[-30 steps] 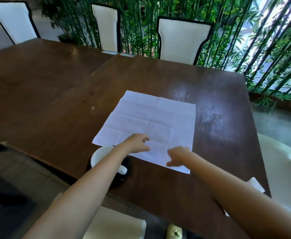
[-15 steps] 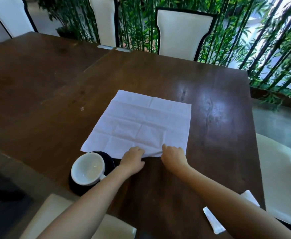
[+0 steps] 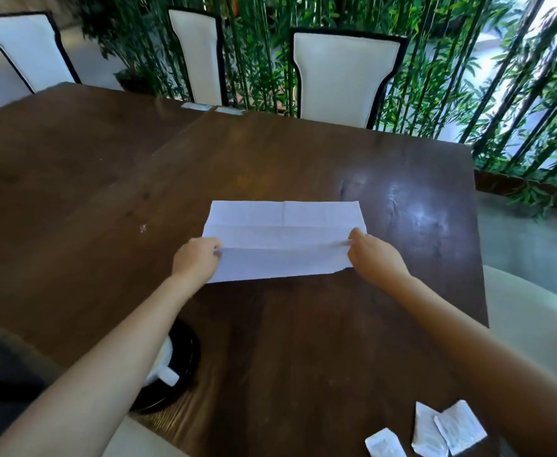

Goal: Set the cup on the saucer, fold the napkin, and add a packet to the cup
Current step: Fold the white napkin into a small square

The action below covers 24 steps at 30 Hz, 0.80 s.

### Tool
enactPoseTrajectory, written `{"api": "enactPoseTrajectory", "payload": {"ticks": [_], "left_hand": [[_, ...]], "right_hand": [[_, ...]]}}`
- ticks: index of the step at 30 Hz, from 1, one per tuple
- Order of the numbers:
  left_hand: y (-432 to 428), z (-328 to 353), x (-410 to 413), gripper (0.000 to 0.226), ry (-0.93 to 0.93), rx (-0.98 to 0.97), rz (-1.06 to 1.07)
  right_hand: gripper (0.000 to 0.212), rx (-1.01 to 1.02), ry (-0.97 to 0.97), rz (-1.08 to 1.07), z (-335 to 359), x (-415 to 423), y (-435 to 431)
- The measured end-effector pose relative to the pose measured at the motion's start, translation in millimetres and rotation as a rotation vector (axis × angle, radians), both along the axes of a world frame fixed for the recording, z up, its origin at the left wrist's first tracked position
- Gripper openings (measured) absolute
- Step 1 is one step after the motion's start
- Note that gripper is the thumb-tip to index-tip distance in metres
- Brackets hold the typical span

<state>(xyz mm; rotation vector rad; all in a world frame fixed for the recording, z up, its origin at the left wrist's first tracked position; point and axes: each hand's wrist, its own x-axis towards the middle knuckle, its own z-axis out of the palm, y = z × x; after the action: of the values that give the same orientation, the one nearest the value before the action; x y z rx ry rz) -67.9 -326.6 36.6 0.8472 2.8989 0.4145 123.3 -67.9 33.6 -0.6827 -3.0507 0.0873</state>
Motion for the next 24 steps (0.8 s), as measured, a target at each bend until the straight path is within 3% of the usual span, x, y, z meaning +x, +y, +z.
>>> {"api": "enactPoseTrajectory", "payload": {"ticks": [3, 9, 13, 17, 24], "left_hand": [[14, 18, -7, 0.028, 0.065, 0.035, -0.016], [43, 30, -25, 0.025, 0.088, 0.021, -0.025], [58, 30, -34, 0.022, 0.103, -0.035, -0.019], [70, 31, -49, 0.021, 0.08, -0.049, 0.027], [94, 23, -96, 0.028, 0.055, -0.138, 0.055]], "right_hand": [[0.023, 0.057, -0.032, 0.034, 8, 8, 28], [0.026, -0.216, 0.067, -0.001, 19, 12, 73], [0.022, -0.143, 0.03, 0.001, 17, 6, 83], [0.013, -0.162, 0.164, -0.098, 15, -14, 92], [0.014, -0.429, 0.48, -0.35, 14, -67, 121]]}}
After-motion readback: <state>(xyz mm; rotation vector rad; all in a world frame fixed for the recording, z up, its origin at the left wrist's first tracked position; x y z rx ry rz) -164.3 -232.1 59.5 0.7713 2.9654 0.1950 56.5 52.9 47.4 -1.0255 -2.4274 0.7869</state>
